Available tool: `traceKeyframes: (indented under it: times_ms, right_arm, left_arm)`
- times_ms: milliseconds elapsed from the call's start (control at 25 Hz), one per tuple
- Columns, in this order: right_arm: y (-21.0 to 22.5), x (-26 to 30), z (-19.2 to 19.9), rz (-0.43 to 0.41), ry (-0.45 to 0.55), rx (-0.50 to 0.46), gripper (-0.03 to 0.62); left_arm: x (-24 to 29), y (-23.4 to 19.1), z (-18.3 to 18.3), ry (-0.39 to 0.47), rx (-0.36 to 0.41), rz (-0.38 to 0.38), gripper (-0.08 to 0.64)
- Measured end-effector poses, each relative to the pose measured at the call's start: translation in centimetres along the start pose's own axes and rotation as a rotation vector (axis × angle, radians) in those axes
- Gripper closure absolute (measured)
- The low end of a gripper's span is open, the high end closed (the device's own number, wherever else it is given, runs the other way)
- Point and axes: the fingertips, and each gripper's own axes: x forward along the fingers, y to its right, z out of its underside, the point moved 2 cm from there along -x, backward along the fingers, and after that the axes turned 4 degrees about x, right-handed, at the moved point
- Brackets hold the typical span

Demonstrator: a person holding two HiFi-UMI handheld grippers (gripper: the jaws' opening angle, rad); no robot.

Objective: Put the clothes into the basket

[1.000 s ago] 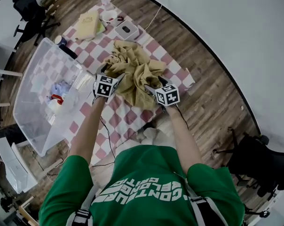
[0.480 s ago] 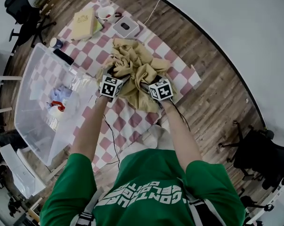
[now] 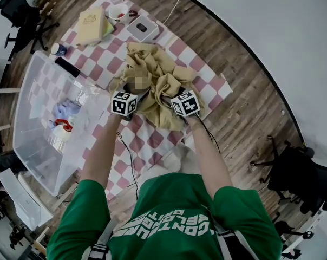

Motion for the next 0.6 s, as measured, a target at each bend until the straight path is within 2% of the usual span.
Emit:
traceKeyframes:
  times_ms: [240, 600]
  right_arm:
    - [-0.6, 0.5, 0.0, -0.004, -0.023, -0.022, 0.292]
    - [-0.7, 0.8, 0.0, 0.044, -0.077, -0.006, 0.299]
  left_arm:
    - [0.0, 0.9, 0.2, 0.004, -0.057, 0.03, 0.23]
    - [-0.1, 1.2, 0.2, -0.001, -0.068, 0.023, 0.244]
